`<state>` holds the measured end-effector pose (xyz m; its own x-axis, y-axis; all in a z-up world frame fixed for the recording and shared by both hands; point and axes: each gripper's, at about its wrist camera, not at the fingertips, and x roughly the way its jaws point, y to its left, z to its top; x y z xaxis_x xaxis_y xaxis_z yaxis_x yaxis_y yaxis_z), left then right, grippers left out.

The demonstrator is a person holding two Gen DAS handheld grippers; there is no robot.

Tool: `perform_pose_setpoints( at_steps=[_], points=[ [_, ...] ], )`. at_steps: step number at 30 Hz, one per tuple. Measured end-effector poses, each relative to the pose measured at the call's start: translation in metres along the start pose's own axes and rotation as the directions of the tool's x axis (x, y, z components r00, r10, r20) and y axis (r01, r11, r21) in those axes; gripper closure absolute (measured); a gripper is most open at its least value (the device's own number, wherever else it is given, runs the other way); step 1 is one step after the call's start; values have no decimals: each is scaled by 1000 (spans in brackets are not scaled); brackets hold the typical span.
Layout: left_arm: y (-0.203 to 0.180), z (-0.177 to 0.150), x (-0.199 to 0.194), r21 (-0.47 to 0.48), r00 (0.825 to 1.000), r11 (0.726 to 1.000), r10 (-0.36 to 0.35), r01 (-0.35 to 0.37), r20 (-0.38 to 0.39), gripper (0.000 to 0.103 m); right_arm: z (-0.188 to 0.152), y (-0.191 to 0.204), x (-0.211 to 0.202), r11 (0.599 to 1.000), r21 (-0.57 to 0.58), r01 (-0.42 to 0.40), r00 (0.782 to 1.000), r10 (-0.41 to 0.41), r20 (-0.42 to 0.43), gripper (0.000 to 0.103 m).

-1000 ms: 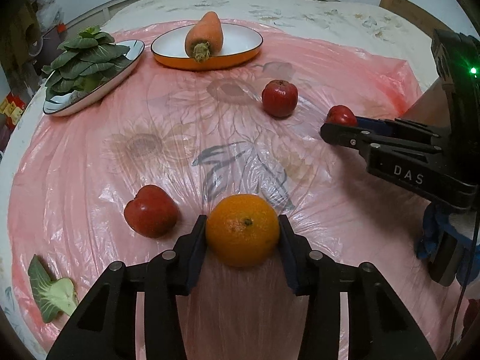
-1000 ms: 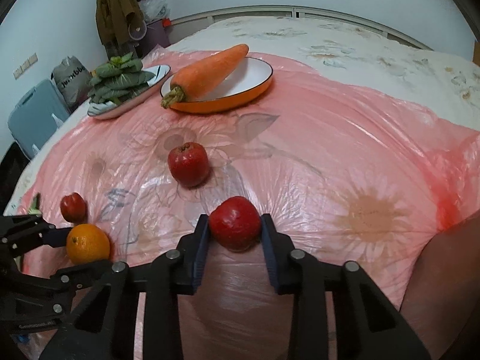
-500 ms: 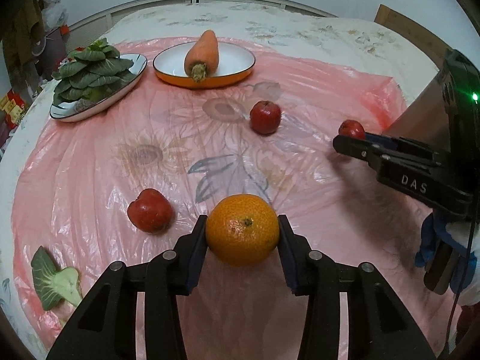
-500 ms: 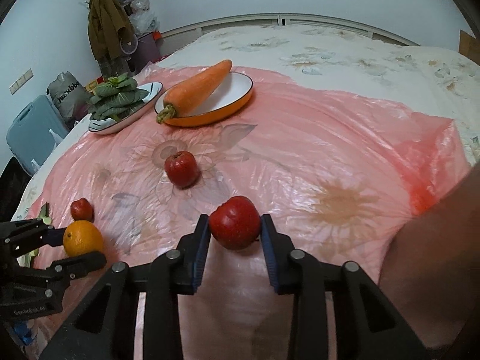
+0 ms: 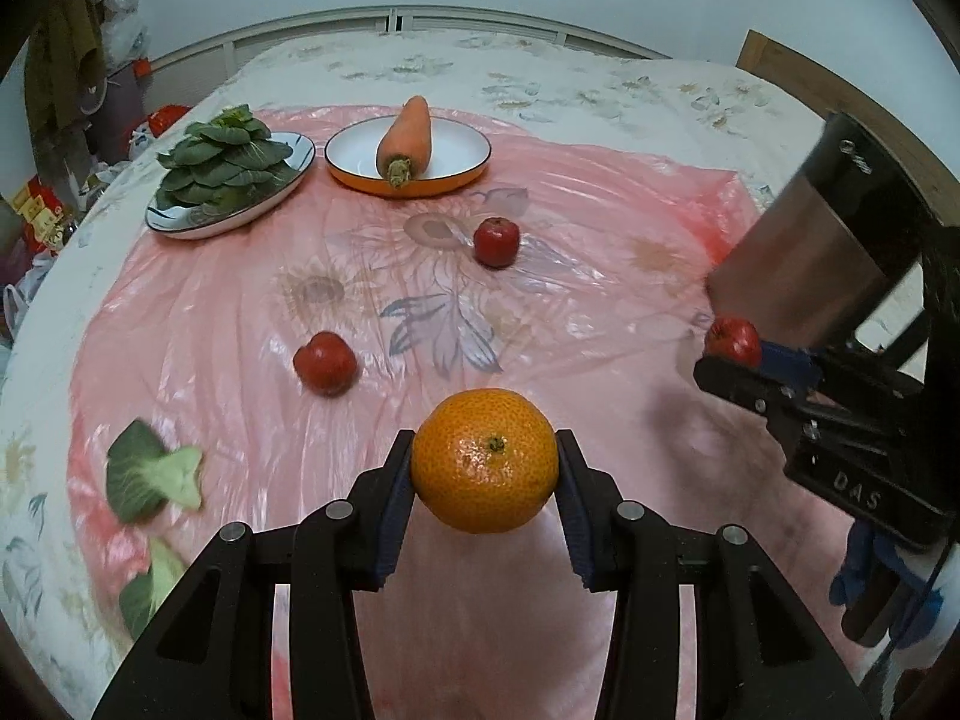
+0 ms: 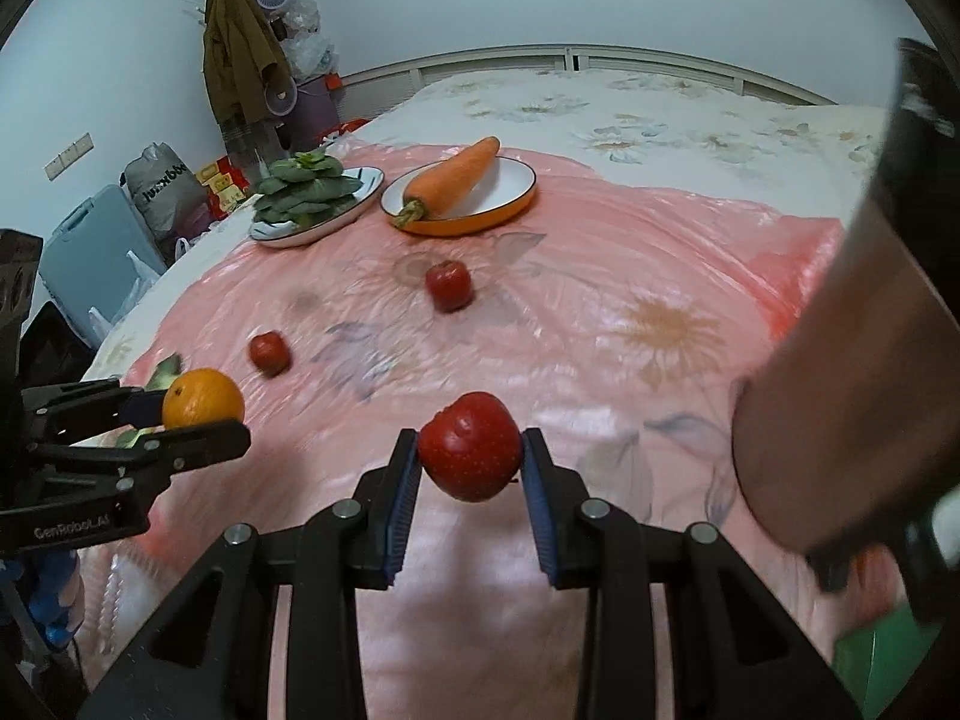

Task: Organize fruits
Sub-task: 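Carry the red apple and orange over the green tray with both tools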

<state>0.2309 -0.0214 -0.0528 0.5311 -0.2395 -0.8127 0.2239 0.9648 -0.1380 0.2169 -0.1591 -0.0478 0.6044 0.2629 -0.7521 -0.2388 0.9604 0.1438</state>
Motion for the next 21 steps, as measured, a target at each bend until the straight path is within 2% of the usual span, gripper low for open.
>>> perform_pose_setpoints(
  at_steps=[9, 21],
  points=[
    [-31, -35, -43, 39, 999, 999, 5, -6, 36, 64, -46, 17, -58, 999, 30, 18, 1000, -18, -1, 103],
    [-58, -74, -81, 80, 998, 996, 26, -30, 55, 64, -92, 29, -110, 998, 31, 61, 998, -61, -1, 103]
  ],
)
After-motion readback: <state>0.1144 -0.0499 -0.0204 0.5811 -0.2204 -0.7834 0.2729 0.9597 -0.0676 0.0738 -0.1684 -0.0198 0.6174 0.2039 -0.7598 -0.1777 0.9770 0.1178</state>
